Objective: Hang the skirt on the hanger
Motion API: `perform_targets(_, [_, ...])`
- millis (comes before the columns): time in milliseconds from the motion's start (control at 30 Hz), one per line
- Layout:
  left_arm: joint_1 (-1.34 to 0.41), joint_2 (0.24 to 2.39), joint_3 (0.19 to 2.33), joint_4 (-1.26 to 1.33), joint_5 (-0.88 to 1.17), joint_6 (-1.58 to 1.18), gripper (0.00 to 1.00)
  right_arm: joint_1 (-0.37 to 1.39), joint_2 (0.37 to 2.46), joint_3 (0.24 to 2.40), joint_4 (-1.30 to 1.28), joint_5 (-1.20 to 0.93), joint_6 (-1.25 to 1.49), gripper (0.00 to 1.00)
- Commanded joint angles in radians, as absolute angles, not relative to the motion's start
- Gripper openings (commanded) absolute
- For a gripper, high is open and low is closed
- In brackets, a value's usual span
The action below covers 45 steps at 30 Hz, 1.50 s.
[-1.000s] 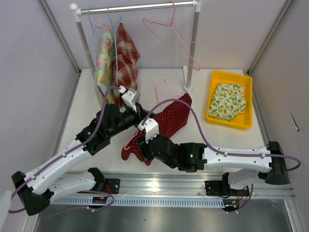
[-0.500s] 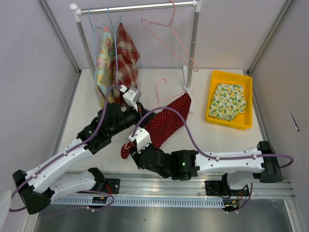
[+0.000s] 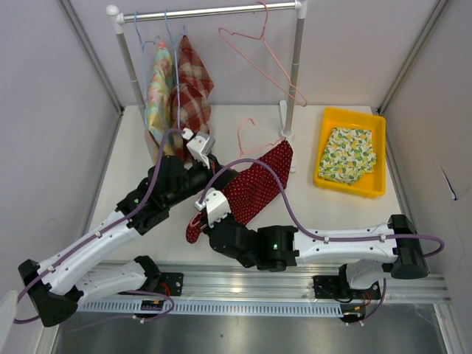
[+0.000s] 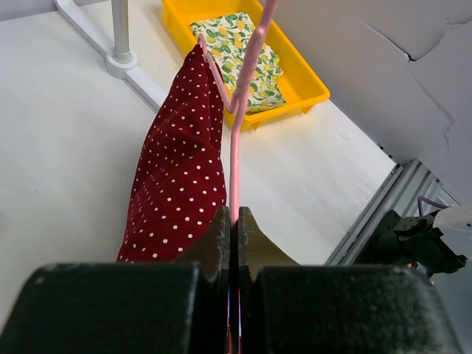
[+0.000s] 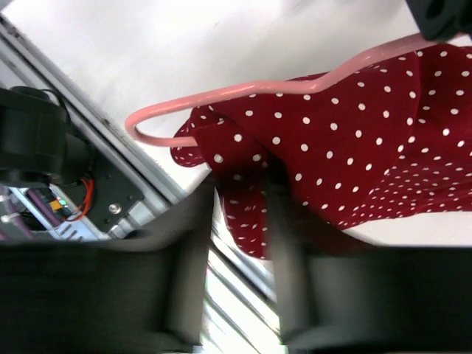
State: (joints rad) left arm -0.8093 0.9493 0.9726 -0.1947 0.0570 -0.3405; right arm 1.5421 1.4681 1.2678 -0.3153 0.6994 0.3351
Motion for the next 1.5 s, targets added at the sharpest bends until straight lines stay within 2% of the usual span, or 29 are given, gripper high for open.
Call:
perform_targets(0, [-0.815,0.942,1.038,-0.124,0.06,-0.35,0.0,1.54,1.486,1.321,-0.259,0.721,0.305,0.22])
perform_targets(67, [-0.816,0.943,1.045,-0.121,0.06,-0.35,0.0,1.546,1.489,1.328,-0.259,0.713,0.298,0.15])
perform_targets(167, [-0.815,0.95,1.051,-0.121,0.054,-0.35,0.0,1.571,1.482,1.342,-0.267,0.707,0.285,0.11])
perform_targets(567, [-0.816,0.98,1.089,-0.129,0.009,-0.347,0.0,1.672,1.497,1.374,-0.345,0.721,0.316,0.12])
perform_targets(633, [-0.815,0.977,1.086,-0.13,0.008,-0.35,0.0,1.667,1.496,1.37,-0.351,0.73,0.321,0.16])
perform_targets(733, [-0.815,0.963,1.077,-0.13,0.005,-0.357,0.0,1.658,1.47,1.371,-0.367,0.738,0.325,0.35])
perform_targets(767, [-0.815,0.959,1.074,-0.13,0.005,-0.357,0.0,1.643,1.445,1.374,-0.38,0.736,0.324,0.51])
perform_targets(867, [-0.816,0.946,1.075,-0.158,0.005,-0.359,0.0,1.605,1.396,1.397,-0.438,0.739,0.337,0.67])
perform_targets(1033, [-0.816,0.913,1.078,-0.219,-0.077,-0.382,0.0,1.496,1.223,1.42,-0.538,0.756,0.408,0.77])
perform_targets(1133, [-0.816,0.904,1.112,-0.287,-0.161,-0.396,0.0,1.378,1.099,1.407,-0.587,0.726,0.481,0.8])
perform_targets(1267, [-0.816,0.923,1.184,-0.382,-0.27,-0.411,0.0,1.212,0.977,1.4,-0.653,0.654,0.523,0.8])
perform_targets(1467, [-0.818,0.998,1.301,-0.419,-0.414,-0.414,0.0,1.005,0.953,1.434,-0.712,0.504,0.515,0.8])
